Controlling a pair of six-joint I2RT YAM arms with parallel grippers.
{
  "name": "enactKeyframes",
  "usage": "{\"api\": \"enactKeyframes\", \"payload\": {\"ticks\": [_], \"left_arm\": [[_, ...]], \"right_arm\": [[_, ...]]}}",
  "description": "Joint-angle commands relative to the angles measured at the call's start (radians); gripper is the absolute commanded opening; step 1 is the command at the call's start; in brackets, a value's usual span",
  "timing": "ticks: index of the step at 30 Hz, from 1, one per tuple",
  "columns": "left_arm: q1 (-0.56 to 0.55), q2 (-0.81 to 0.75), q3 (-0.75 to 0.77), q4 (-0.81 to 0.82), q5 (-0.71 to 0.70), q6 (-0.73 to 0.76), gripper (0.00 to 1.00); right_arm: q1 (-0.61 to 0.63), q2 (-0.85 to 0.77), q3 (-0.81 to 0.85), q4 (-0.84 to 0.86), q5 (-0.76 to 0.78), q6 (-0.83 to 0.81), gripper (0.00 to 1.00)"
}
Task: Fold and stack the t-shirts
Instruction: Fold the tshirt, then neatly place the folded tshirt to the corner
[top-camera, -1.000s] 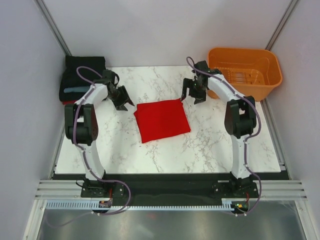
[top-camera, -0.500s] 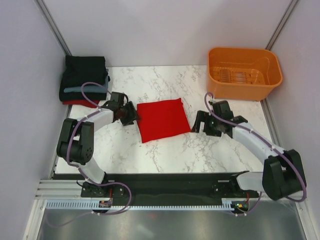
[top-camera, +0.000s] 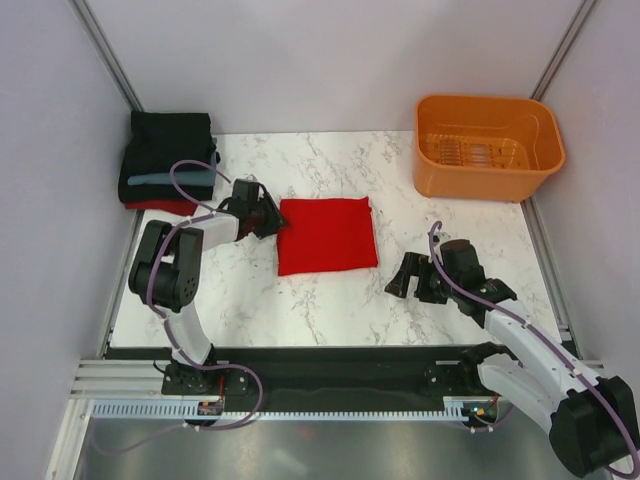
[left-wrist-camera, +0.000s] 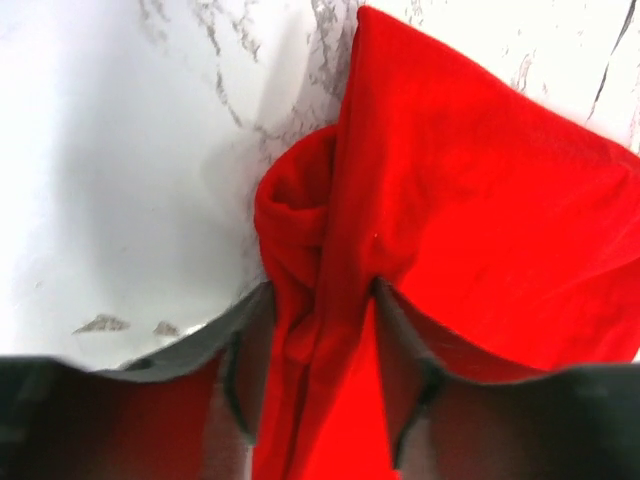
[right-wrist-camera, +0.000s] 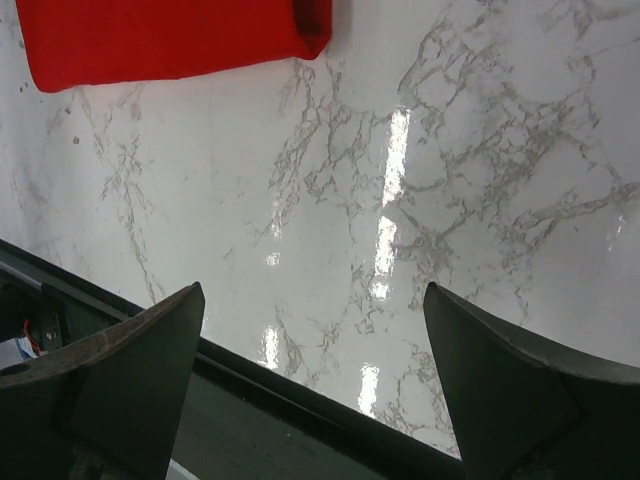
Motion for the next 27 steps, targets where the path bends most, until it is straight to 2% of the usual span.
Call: {"api": "enactKeyframes", "payload": {"ticks": [1, 2, 5, 6, 7, 11, 13, 16, 21, 27], "left_arm": [[-0.007, 0.064, 0.019, -0.014, -0.028, -0.022, 0.47], [-0.009, 0.073, 0.023, -0.011, -0.02, -0.021, 0.35], [-0.007, 0.101, 0.037, 0.01, 0.01, -0.013, 0.15], [-0.007, 0.102, 0.042, 0.009, 0.023, -0.008, 0.04], [-0.007, 0.099, 0.059, 0.009, 0.035, 0.011, 0.02], [0.013, 0.07, 0.129, -0.005, 0.076, 0.065, 0.02], [0.029, 0.062, 0.215, -0.138, 0.08, 0.132, 0.02], [0.065, 0.059, 0.328, -0.225, 0.076, 0.22, 0.02], [0.131, 0.094, 0.491, -0.373, 0.046, 0.33, 0.02], [0.183, 0.165, 0.744, -0.545, -0.058, 0.45, 0.02]], "right_arm": [[0.007, -0.012, -0.035, 0.053, -0.032, 0.018, 0.98], [0.008, -0.012, -0.043, 0.076, -0.035, 0.019, 0.98], [0.013, -0.007, -0.088, 0.135, -0.051, 0.042, 0.98], [0.014, -0.006, -0.101, 0.155, -0.056, 0.048, 0.98], [0.019, -0.009, -0.132, 0.178, -0.065, 0.059, 0.98], [0.097, -0.038, -0.23, 0.342, -0.017, 0.162, 0.95], [0.192, -0.079, -0.285, 0.402, 0.093, 0.252, 0.95], [0.26, -0.096, -0.292, 0.395, 0.171, 0.268, 0.95], [0.267, -0.038, -0.302, 0.447, 0.18, 0.271, 0.95], [0.267, 0.008, -0.305, 0.473, 0.171, 0.266, 0.95]]}}
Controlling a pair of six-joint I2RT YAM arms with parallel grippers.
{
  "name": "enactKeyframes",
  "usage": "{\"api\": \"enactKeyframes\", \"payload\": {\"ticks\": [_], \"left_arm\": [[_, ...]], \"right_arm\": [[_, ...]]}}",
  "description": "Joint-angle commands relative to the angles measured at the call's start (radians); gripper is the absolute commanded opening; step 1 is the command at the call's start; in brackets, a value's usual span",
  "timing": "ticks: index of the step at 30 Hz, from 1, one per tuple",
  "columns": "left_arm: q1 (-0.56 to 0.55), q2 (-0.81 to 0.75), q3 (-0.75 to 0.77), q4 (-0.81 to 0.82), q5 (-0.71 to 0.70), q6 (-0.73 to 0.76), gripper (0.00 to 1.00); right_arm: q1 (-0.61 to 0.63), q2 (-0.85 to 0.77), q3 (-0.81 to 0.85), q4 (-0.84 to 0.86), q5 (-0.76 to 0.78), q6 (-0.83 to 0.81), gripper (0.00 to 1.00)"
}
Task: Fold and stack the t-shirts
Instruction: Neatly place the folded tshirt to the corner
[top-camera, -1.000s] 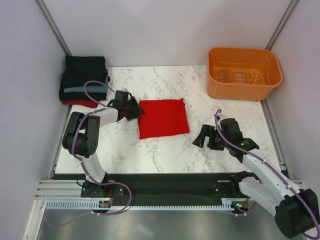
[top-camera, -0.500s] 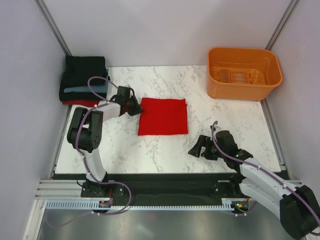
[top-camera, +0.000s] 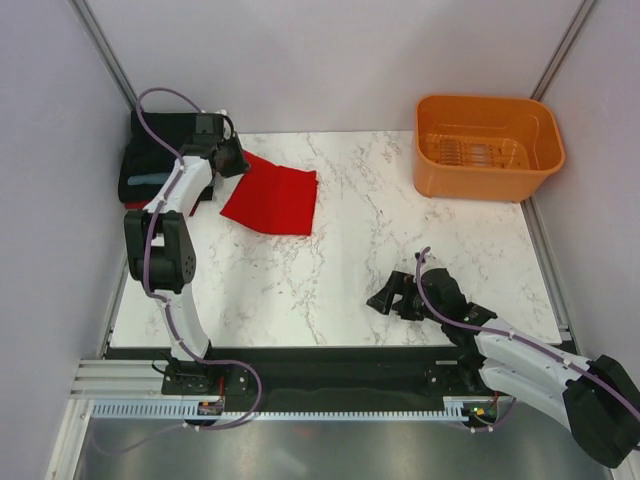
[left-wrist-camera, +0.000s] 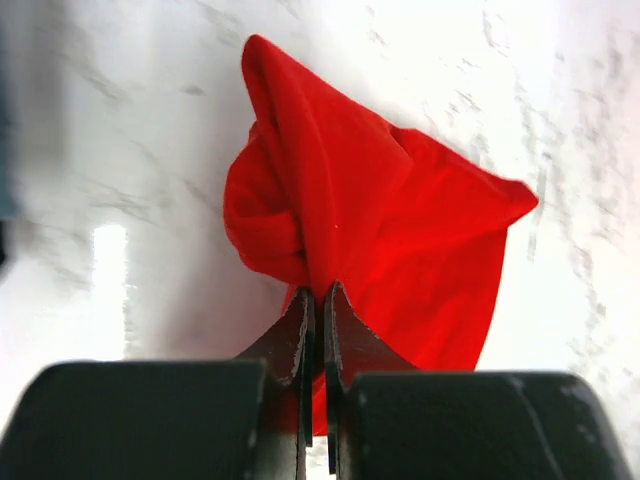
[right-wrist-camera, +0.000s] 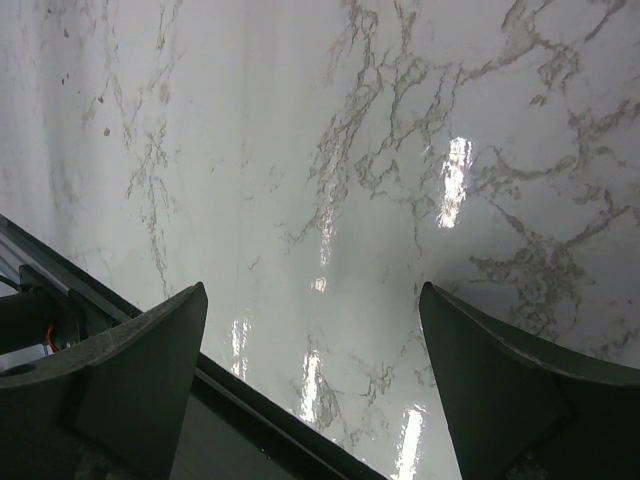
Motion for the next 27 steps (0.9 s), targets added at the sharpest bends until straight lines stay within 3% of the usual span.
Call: {"api": "enactKeyframes", "payload": {"ticks": [1, 16, 27], "left_arm": [[0.024, 0.033, 0.125, -0.133, -0.099, 0.141, 0.02], [0.061, 0.03, 0.396, -0.242, -0.28, 0.187, 0.02], [0.061, 0.014, 0.568, -0.285, -0.285, 0.187, 0.02]], "right_arm": [[0.006, 0.008, -0.014, 0.015, 0.03, 0.008, 0.95], [0.004, -0.045, -0.05, 0.027, 0.044, 0.031, 0.95], [0.004, -0.068, -0.062, 0.026, 0.044, 0.038, 0.95]]}}
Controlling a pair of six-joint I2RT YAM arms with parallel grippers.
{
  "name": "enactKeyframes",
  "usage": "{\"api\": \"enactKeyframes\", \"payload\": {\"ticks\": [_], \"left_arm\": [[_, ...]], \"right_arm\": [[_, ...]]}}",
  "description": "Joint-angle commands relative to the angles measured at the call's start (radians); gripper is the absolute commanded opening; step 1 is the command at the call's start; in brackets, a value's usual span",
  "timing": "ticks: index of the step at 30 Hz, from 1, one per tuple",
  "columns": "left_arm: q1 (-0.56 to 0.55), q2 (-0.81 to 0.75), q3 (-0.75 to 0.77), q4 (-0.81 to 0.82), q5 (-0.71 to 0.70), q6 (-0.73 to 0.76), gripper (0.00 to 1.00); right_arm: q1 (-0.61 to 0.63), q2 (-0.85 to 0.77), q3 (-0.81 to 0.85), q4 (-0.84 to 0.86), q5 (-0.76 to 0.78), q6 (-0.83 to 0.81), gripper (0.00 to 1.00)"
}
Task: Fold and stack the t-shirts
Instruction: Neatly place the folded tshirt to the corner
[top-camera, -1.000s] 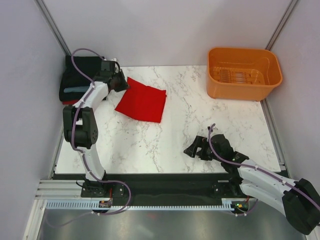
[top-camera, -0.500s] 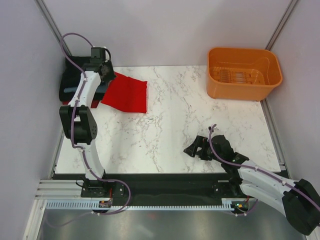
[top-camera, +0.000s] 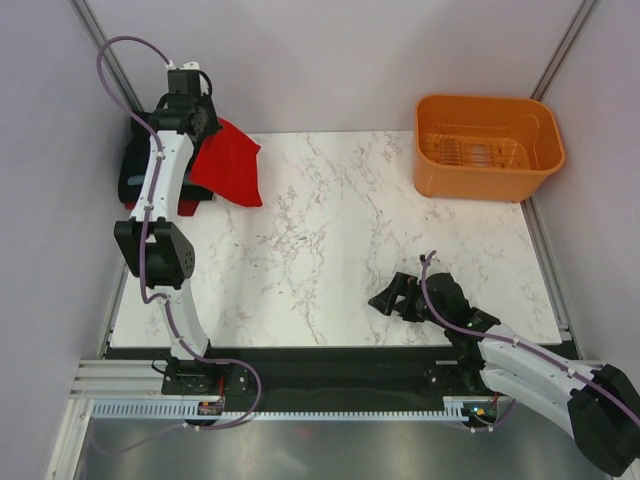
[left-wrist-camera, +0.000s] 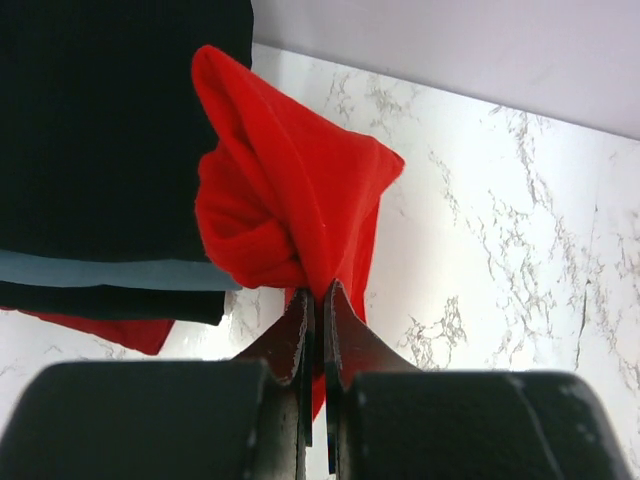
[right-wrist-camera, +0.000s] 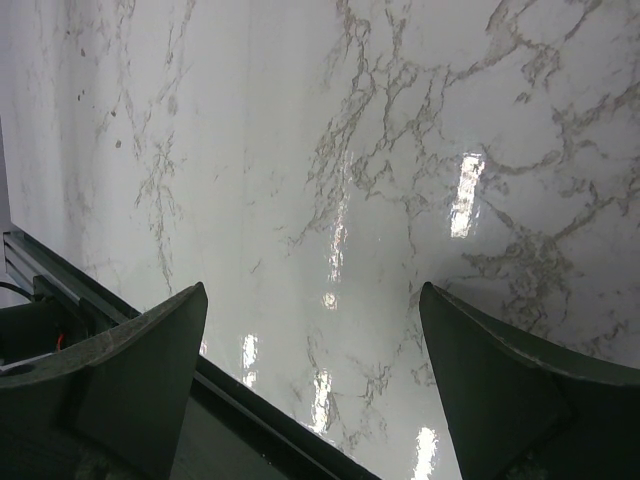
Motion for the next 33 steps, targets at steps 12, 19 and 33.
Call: {"api": "enactKeyframes", "payload": {"ticks": [12, 19, 33], "left_arm": [[0.003, -0.055, 0.215, 0.014, 0.047, 0.101, 0.02], [0.003, -0.047, 0.25, 0.044, 0.008, 0.143, 0.02], [0.014, -0.029, 0.347, 0.11, -0.16, 0.296, 0.02]], "right_arm": [[0.002, -0.029, -0.026, -0.004, 0.022, 0.01, 0.95], [0.002, -0.037, -0.03, -0.006, 0.02, 0.012, 0.95], [0.002, -0.017, -0.027, 0.003, 0.019, 0.01, 0.95]]}}
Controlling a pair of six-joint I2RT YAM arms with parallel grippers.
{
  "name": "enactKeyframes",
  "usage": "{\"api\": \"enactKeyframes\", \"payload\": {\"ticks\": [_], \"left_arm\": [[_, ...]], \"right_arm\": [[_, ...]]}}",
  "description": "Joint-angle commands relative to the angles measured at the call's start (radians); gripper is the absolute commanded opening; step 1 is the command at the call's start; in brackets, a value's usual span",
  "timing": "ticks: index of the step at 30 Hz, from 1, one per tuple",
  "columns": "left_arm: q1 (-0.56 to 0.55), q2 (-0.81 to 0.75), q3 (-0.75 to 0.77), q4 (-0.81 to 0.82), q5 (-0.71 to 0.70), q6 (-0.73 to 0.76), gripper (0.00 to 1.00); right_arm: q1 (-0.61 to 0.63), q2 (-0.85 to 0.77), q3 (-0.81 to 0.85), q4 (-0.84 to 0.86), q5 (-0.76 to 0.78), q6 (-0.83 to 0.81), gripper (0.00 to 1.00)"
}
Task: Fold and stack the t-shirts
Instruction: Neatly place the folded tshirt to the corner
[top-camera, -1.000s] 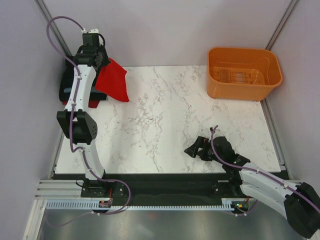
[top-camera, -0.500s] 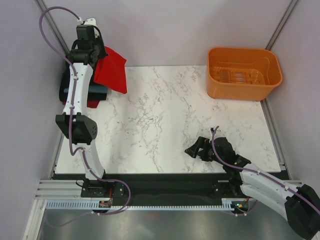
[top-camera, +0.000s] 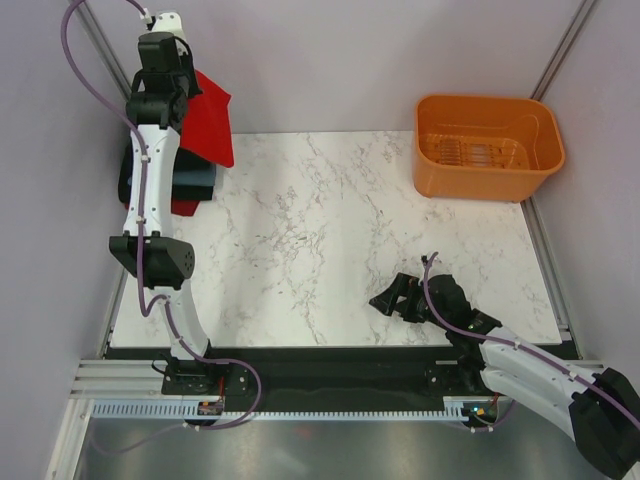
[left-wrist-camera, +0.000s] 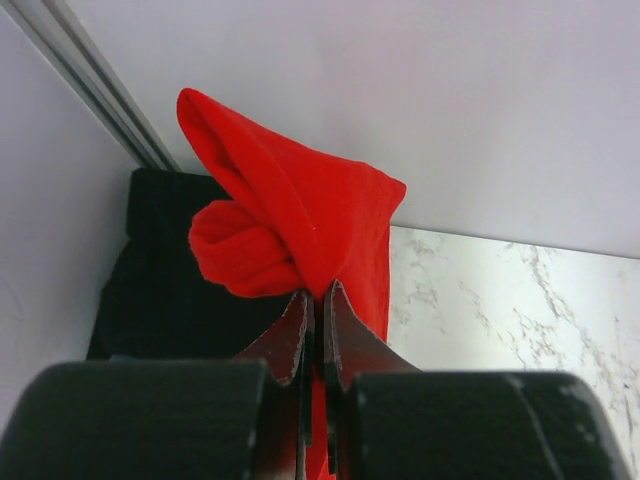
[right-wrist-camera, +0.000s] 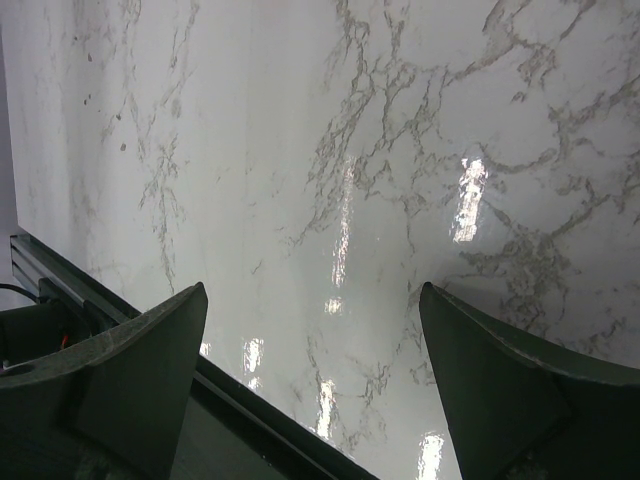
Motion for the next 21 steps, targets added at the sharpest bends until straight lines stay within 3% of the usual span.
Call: {"api": "enactKeyframes", "payload": {"ticks": [1, 8, 13, 21], "left_arm": [[0.015, -0.021, 0.041, 0.094, -0.062, 0.099, 0.02], [0.025, 0.025, 0.055, 0.162, 0.047, 0.097, 0.02], [0.027, 0.054, 0.055, 0.226, 0.052, 0.143, 0.02], [0.128, 0.092, 0.043, 0.267, 0.072, 0.14, 0.03]], "right_arm": [[0.002, 0.011, -0.007, -0.005, 0.016, 0.001, 0.95], [0.002, 0.01, -0.01, -0.004, 0.021, 0.006, 0.95], [0.002, 0.014, -0.013, -0.001, 0.022, 0.007, 0.95], [0.001, 0.031, -0.009, 0.009, 0.022, 0.007, 0.95]]}}
